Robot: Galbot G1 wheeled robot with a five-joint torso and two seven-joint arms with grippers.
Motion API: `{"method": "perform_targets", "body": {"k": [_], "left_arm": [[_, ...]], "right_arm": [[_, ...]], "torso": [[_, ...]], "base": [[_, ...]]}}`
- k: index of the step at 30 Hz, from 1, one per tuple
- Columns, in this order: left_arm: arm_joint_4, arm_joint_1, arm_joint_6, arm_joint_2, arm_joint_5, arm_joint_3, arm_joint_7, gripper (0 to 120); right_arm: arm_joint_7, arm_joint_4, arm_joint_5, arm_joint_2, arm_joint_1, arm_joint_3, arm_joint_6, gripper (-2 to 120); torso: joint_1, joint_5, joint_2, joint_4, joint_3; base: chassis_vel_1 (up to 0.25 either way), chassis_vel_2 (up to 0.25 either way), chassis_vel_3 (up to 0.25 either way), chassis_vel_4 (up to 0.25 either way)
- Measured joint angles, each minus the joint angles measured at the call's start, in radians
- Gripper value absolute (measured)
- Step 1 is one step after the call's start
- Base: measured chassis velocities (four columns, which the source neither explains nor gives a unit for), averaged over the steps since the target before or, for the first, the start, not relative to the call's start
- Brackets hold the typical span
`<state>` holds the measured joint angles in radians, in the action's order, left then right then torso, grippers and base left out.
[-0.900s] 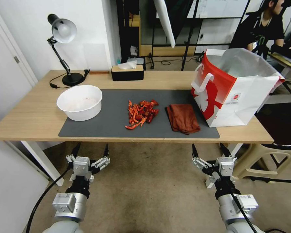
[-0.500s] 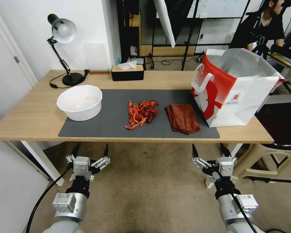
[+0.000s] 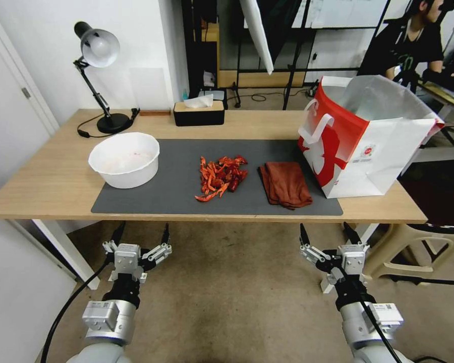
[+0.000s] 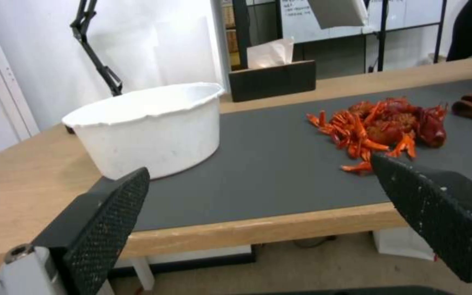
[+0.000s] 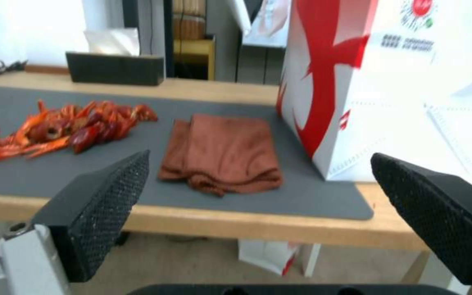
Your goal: Sweep shrimp from table into container with towel, then put container into takeout bag.
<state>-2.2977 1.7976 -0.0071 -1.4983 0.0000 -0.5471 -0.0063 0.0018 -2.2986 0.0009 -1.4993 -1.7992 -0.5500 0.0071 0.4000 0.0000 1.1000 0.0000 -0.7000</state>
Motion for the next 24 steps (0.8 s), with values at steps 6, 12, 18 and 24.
{"method": "perform_targets", "body": {"k": [6, 12, 18, 24], "left_arm": [[0.017, -0.011, -0.035, 0.012, 0.0, 0.012, -0.029, 100], [0.065, -0.043, -0.137, 0.048, -0.001, 0.044, -0.111, 100], [0.189, -0.122, -0.398, 0.138, -0.003, 0.13, -0.324, 100], [0.26, -0.163, -0.491, 0.162, 0.003, 0.164, -0.399, 100]], "right_arm": [[0.014, 0.016, 0.008, 0.006, 0.007, 0.001, 0.04, 100], [0.044, 0.044, 0.022, 0.016, 0.024, 0.003, 0.129, 100], [0.136, 0.134, 0.066, 0.048, 0.071, 0.008, 0.389, 100], [0.175, 0.186, 0.087, 0.061, 0.098, 0.022, 0.503, 100]], "torso": [[0.0, 0.0001, 0.0, 0.0001, 0.0], [0.0, 0.0, 0.0, -0.0001, 0.0], [0.0, 0.0, 0.0, 0.0, 0.0], [0.0, 0.0007, 0.0, 0.0, 0.0]], "base": [[0.0, 0.0, 0.0, 0.0], [0.0, 0.0, 0.0, 0.0], [0.0, 0.0, 0.0, 0.0], [0.0, 0.0, 0.0, 0.0]]}}
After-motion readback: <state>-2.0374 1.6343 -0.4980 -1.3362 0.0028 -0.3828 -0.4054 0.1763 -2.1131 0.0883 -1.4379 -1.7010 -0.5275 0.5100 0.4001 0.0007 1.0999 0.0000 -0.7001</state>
